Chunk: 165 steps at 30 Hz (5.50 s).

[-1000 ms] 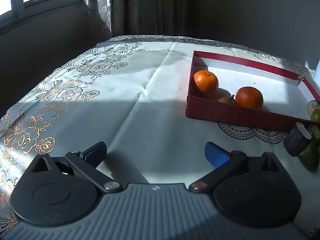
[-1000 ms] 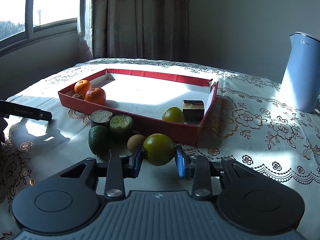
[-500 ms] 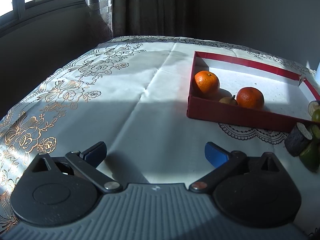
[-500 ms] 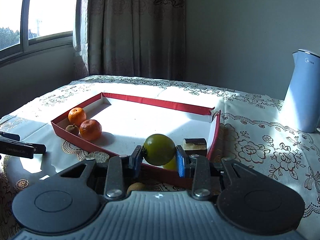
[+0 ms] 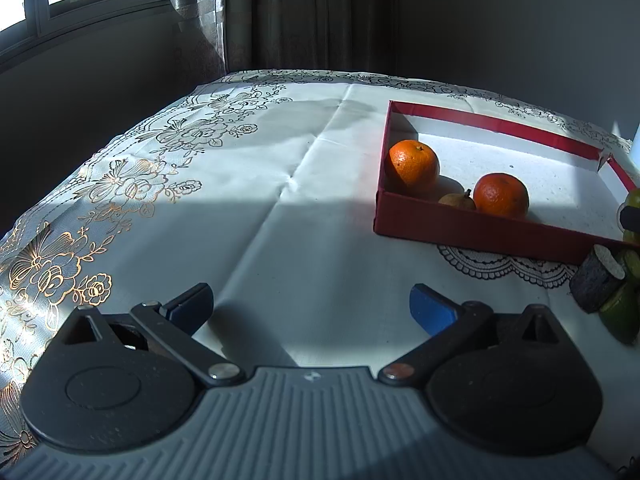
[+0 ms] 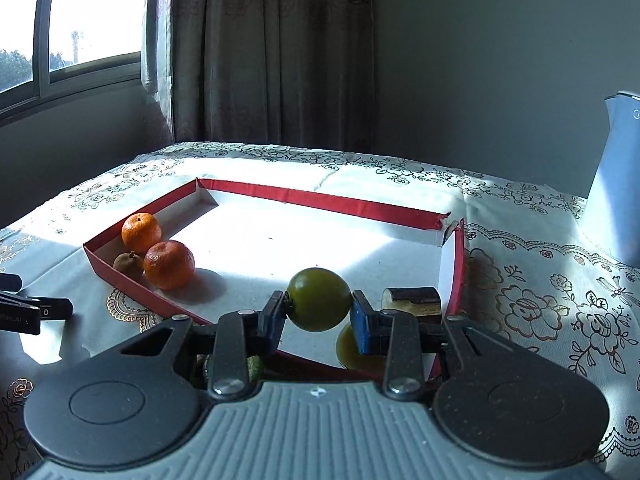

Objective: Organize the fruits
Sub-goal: 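Carry the green tomato into the tray and open the right tool, then move the left tool toward the dark green avocado beside the tray, then close the left tool fingers around the avocado, then carry the avocado into the tray and open the left tool, then withdraw the left tool from the tray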

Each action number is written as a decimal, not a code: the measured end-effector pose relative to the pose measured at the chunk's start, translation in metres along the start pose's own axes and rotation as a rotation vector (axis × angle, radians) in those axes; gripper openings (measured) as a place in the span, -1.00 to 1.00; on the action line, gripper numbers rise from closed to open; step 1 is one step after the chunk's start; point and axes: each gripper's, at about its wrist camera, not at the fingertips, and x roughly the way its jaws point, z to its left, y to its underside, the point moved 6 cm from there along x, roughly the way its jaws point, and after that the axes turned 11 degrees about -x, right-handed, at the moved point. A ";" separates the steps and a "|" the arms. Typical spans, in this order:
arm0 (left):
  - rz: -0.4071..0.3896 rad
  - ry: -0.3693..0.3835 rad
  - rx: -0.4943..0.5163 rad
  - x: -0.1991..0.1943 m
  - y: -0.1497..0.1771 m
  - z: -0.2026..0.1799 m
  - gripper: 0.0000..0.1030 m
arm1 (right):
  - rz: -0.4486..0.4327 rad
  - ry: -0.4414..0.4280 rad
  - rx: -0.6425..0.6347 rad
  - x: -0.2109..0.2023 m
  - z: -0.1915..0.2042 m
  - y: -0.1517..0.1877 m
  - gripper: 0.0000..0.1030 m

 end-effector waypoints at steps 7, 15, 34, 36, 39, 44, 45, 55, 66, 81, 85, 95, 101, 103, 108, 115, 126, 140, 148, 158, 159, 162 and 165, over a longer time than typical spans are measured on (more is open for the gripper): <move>0.000 0.000 0.000 0.000 0.000 0.001 1.00 | -0.008 0.011 0.005 -0.001 0.000 -0.001 -0.13; -0.004 -0.001 0.001 0.000 0.000 0.001 1.00 | -0.053 0.034 0.101 -0.035 -0.019 0.002 0.15; -0.084 -0.025 0.119 -0.015 0.003 -0.019 1.00 | 0.066 0.125 0.335 -0.062 -0.071 0.079 0.73; -0.074 0.023 0.116 -0.021 0.006 -0.029 1.00 | 0.066 0.112 0.364 -0.062 -0.073 0.082 0.73; -0.067 0.131 0.121 -0.037 0.012 -0.055 1.00 | 0.069 0.105 0.380 -0.061 -0.075 0.083 0.73; -0.059 0.220 0.232 -0.055 0.031 -0.106 1.00 | 0.066 0.103 0.384 -0.061 -0.075 0.084 0.73; -0.055 0.230 0.253 -0.056 0.035 -0.116 1.00 | 0.066 0.103 0.385 -0.062 -0.075 0.083 0.73; -0.025 0.261 0.272 -0.056 0.051 -0.157 1.00 | 0.064 0.094 0.386 -0.063 -0.075 0.082 0.73; -0.015 0.194 0.253 -0.039 0.060 -0.175 0.68 | 0.055 0.082 0.389 -0.063 -0.074 0.082 0.73; -0.015 0.302 0.277 -0.052 0.071 -0.178 -0.37 | 0.052 0.078 0.390 -0.063 -0.074 0.083 0.73; -0.023 0.311 0.271 -0.059 0.071 -0.170 -0.37 | 0.052 0.078 0.390 -0.063 -0.074 0.083 0.74; -0.129 0.305 0.265 -0.078 0.036 -0.161 -0.37 | 0.051 0.077 0.391 -0.063 -0.074 0.083 0.74; -0.170 0.236 0.250 -0.060 -0.003 -0.169 -0.37 | 0.050 0.076 0.393 -0.063 -0.074 0.083 0.74; -0.179 0.206 0.255 -0.051 -0.011 -0.171 -0.37 | 0.050 0.074 0.395 -0.063 -0.074 0.083 0.74; -0.157 0.179 0.255 -0.028 -0.019 -0.176 -0.37 | 0.049 0.070 0.399 -0.063 -0.074 0.083 0.76; -0.121 0.159 0.259 -0.002 -0.021 -0.180 -0.37 | 0.048 0.068 0.401 -0.063 -0.074 0.083 0.77; -0.121 0.149 0.284 0.013 -0.016 -0.185 -0.23 | 0.048 0.066 0.401 -0.063 -0.074 0.083 0.80; -0.205 0.132 0.244 -0.021 -0.018 -0.154 1.00 | 0.042 0.053 0.412 -0.062 -0.075 0.084 0.83; -0.165 0.062 0.182 -0.031 -0.009 -0.077 1.00 | 0.036 0.044 0.422 -0.063 -0.077 0.084 0.83; -0.072 -0.008 0.093 -0.009 0.000 -0.027 1.00 | 0.028 0.034 0.425 -0.064 -0.077 0.084 0.83; -0.064 -0.010 0.101 -0.007 0.000 -0.029 1.00 | 0.027 0.035 0.426 -0.064 -0.077 0.084 0.83; -0.043 -0.019 0.122 -0.005 0.004 -0.031 1.00 | 0.018 0.046 0.424 -0.066 -0.078 0.084 0.83; -0.035 -0.014 0.117 -0.005 0.005 -0.032 1.00 | 0.006 0.063 0.406 -0.069 -0.076 0.082 0.83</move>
